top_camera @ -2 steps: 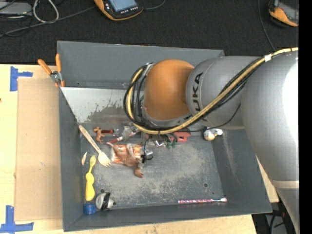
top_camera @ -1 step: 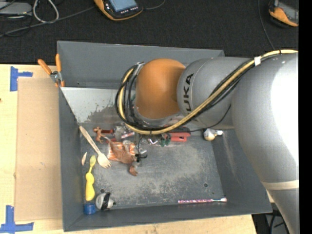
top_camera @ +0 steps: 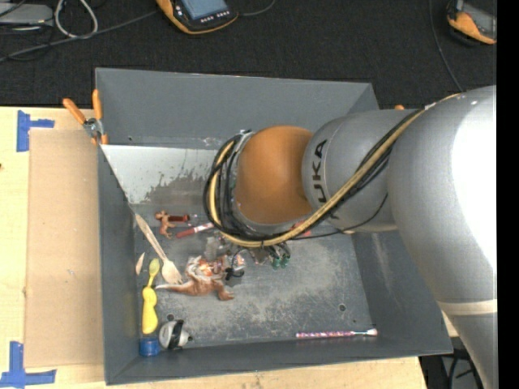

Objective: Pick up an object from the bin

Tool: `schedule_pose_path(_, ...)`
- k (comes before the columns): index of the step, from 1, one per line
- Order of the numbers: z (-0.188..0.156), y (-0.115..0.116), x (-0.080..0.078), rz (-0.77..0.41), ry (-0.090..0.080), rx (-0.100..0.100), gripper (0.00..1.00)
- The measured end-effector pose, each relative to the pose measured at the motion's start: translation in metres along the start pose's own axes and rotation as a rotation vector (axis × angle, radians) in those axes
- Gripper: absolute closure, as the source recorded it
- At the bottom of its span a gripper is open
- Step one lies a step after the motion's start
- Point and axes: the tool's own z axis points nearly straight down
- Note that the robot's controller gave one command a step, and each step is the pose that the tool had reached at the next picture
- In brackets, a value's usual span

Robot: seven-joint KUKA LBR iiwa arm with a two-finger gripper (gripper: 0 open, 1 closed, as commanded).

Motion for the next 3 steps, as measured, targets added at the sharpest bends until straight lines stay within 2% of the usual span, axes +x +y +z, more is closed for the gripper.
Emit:
schedule_pose_path(1,0.000,0.000,0.000,0.000,0.000,0.000,1.00)
schedule_pose_path(2,-0.046,0.006,0.008,0.004,0.011,-0.001,1.00)
schedule_pose_path(3,-0.128,0.007,0.021,0.100,0.002,-0.001,1.00)
